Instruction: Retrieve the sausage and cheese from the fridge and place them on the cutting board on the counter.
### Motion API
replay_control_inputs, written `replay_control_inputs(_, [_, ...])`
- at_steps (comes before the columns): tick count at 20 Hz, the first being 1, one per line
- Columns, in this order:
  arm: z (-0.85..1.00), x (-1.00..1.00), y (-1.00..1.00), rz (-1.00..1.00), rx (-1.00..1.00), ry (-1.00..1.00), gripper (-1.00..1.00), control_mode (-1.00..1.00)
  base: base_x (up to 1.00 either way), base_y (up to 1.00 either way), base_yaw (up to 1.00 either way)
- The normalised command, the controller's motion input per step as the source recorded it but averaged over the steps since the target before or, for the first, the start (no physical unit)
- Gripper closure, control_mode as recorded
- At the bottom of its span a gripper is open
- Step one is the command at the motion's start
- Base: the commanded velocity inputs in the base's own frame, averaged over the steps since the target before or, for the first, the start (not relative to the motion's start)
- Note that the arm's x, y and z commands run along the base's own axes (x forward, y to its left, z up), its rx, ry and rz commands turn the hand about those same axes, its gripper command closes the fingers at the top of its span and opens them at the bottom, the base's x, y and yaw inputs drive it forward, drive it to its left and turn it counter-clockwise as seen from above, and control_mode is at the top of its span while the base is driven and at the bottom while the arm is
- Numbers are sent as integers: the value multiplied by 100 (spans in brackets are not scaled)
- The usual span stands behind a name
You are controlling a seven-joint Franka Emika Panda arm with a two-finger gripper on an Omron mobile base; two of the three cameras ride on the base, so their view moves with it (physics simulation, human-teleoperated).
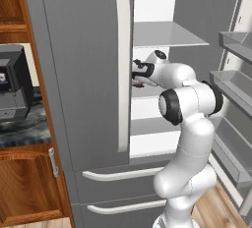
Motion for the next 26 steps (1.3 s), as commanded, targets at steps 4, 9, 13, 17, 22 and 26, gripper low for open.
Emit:
replay_control_inputs(4, [-44,-19,17,1,0,0,100,-100,0,0,0])
replay_control_inputs(9, [-40,-28,7,2,0,0,100,-100,0,0,0])
replay_control_inputs(13, [-30,-31,2,3,0,0,100,-100,0,0,0])
replay_control_inputs(17, [-10,-55,0,3,0,0,100,-100,0,0,0])
replay_control_inputs(22, [2,-71,0,1,4,0,100,-100,0,0,0])
replay_control_inputs(26, [29,-64,0,13,0,0,100,-100,0,0,0])
